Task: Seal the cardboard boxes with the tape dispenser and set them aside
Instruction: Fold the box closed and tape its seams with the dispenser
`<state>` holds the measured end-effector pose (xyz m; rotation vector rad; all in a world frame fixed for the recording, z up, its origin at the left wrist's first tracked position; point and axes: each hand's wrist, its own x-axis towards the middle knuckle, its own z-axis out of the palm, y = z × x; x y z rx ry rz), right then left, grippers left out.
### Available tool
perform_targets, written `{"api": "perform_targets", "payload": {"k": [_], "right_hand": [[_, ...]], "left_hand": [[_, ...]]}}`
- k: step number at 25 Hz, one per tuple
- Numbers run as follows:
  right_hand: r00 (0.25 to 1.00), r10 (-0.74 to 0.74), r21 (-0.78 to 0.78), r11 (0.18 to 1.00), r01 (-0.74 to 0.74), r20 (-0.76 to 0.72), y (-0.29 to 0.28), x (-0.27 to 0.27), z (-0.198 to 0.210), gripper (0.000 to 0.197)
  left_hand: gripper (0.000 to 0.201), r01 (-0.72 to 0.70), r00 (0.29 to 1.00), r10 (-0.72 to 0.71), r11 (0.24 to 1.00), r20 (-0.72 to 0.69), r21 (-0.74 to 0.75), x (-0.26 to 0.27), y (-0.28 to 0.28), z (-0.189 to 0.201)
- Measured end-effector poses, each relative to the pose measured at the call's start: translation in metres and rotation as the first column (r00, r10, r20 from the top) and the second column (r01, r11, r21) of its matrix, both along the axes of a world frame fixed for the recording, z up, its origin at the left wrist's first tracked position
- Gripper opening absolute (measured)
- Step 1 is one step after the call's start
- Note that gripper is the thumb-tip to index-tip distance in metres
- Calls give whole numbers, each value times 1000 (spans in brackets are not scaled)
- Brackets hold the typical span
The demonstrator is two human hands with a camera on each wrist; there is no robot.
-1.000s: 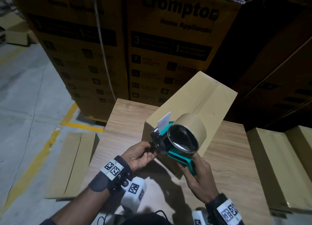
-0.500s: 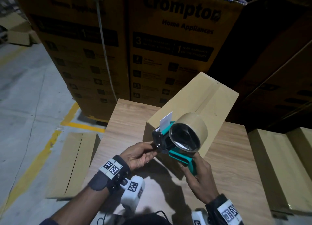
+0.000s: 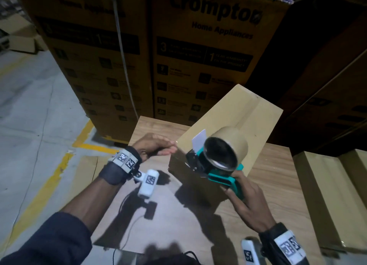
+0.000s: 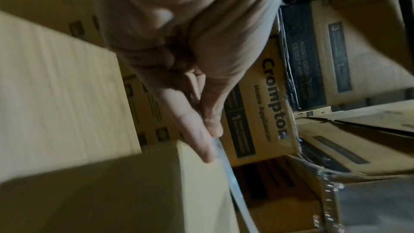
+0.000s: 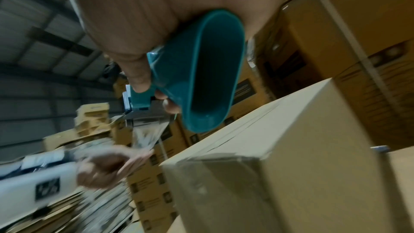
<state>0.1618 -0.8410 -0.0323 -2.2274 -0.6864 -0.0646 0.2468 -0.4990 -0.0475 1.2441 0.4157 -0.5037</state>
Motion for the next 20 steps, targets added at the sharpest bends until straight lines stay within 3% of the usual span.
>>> {"api": "perform_targets", "payload": {"k": [2, 4, 8, 13, 20], "right_hand": [[999, -16, 27, 999, 17, -50, -18, 0, 3, 23], [999, -19, -16, 1000, 19, -29, -23, 1, 0, 28], [999, -36, -74, 997, 37, 17, -10, 10, -23, 28], [997, -45, -126, 991, 53, 69, -5, 12, -39, 31], [993, -57, -146, 987, 73, 108, -6, 15, -33, 32]], "left_hand": [[35, -6, 998, -1, 996, 70, 88, 12, 16, 2], [28, 21, 994, -39, 986, 103, 162, 20, 16, 0], [18, -51, 991, 15, 961, 134, 272, 35, 6, -14], [22, -111, 990, 80, 949, 118, 293, 39, 6, -30], [11, -173, 978, 136, 951, 156, 257, 37, 5, -36]]}}
